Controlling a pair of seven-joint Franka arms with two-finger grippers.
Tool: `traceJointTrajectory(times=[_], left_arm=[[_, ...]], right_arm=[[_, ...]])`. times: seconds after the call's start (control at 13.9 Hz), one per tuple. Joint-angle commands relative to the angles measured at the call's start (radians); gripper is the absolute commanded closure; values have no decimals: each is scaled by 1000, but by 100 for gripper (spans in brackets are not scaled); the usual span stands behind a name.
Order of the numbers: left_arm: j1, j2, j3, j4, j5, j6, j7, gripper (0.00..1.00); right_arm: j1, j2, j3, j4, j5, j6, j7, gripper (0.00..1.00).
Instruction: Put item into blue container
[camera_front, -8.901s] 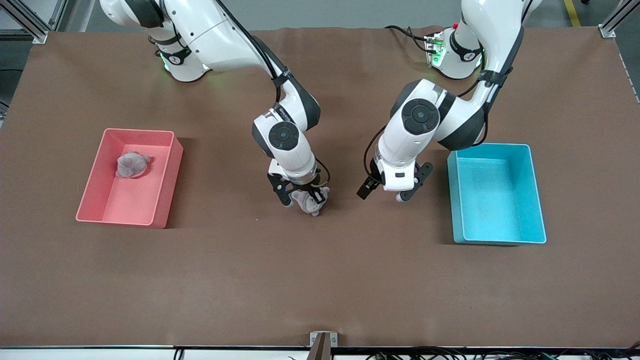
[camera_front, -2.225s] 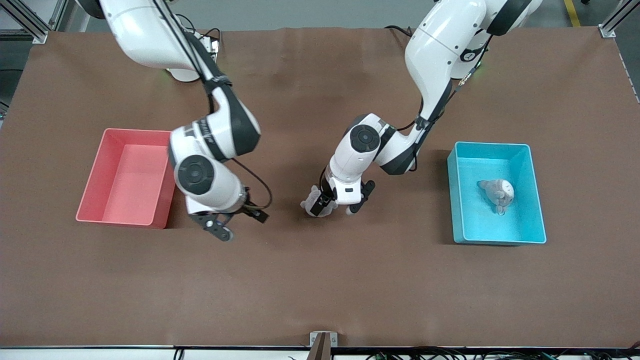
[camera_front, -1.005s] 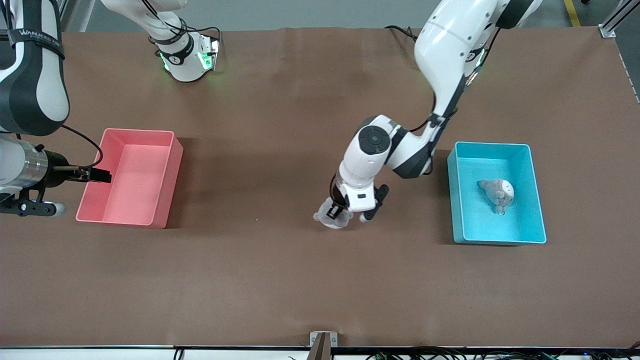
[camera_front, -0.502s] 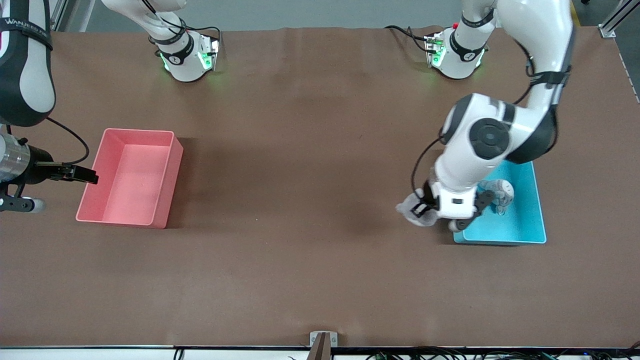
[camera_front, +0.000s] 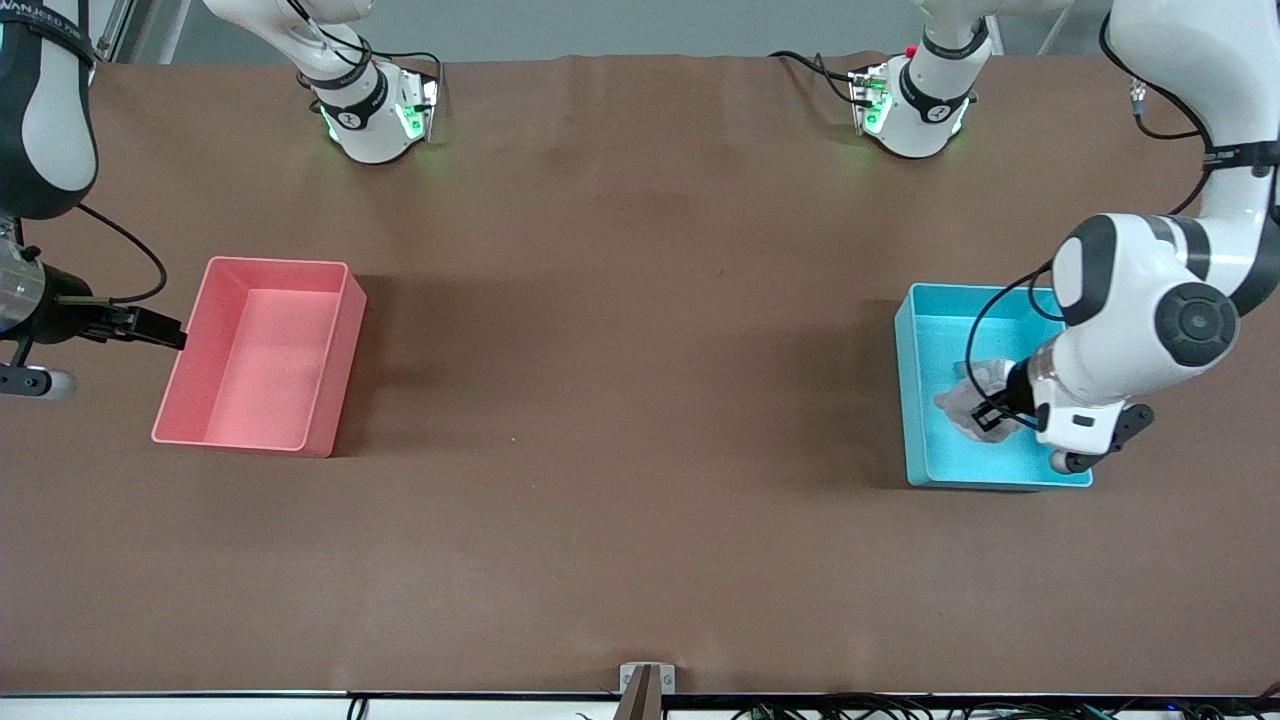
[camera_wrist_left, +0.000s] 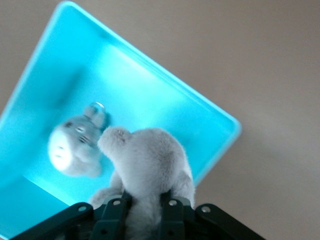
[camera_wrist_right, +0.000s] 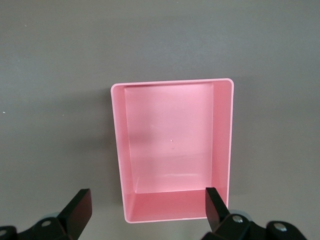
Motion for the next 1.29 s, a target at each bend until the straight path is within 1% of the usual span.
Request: traceJointTrajectory(times=[0.0, 0.07, 0.14, 0.22, 0.29, 0.43, 0.5, 0.65, 0.72, 0.79, 0.93, 1.08, 1.22], left_arm=[[20, 0, -10, 0, 11, -10, 24, 8], [26, -13, -9, 3, 4, -17, 30, 0], [46, -24, -9, 31, 4, -24, 28, 0], [55, -27, -9, 72, 6, -49, 27, 0], [57, -27, -9, 136, 12, -108, 27, 0], [58, -14, -9, 277, 15, -231, 66, 0], [58, -14, -7, 308, 15, -251, 118, 0], [57, -27, -4, 333, 17, -262, 226, 0], [57, -38, -3, 335, 17, -279, 267, 0], [57, -53, -3, 347, 17, -299, 299, 0], [57, -81, -6, 380, 17, -364, 385, 0], [55, -133, -4, 381, 17, -415, 427, 0], [58, -193, -4, 379, 18, -480, 447, 0]], right_arm=[[-28, -41, 21, -47, -16, 16, -11, 0], [-28, -38, 21, -38, -16, 7, -2, 0], [-27, -30, 21, -18, -17, 6, -10, 0], [-31, -21, 22, 34, -20, -9, -10, 0], [-33, -12, 22, 68, -22, -51, -8, 0], [-33, -10, 22, 85, -20, -71, -11, 0], [-33, -9, 22, 85, -17, -71, -8, 0], [-28, -10, 22, 84, -8, -77, 4, 0], [-28, -12, 22, 82, -6, -106, 0, 0], [-28, -15, 22, 76, -5, -124, -6, 0], [-25, -22, 24, 59, -5, -109, -8, 0], [-27, -61, 24, 18, -3, -96, -8, 0], [-24, -120, 24, -63, -3, -50, -8, 0]])
